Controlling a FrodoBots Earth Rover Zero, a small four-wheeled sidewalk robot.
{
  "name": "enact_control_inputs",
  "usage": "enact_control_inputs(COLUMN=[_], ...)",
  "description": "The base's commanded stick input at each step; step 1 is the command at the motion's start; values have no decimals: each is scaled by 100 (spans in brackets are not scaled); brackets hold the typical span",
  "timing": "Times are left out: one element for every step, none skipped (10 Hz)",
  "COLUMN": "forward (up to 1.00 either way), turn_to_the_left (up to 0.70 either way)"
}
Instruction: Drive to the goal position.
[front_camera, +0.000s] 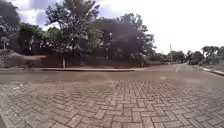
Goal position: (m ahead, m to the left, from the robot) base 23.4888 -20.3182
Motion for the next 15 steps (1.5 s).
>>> enact_control_inputs(forward=[0,0,0,0,46,70,70,70,70,70,70,70,70,70,70], turn_to_the_left=[0,0,0,0,0,-18,-27,-27,-27,-27,-27,-27,-27,-27,-27])
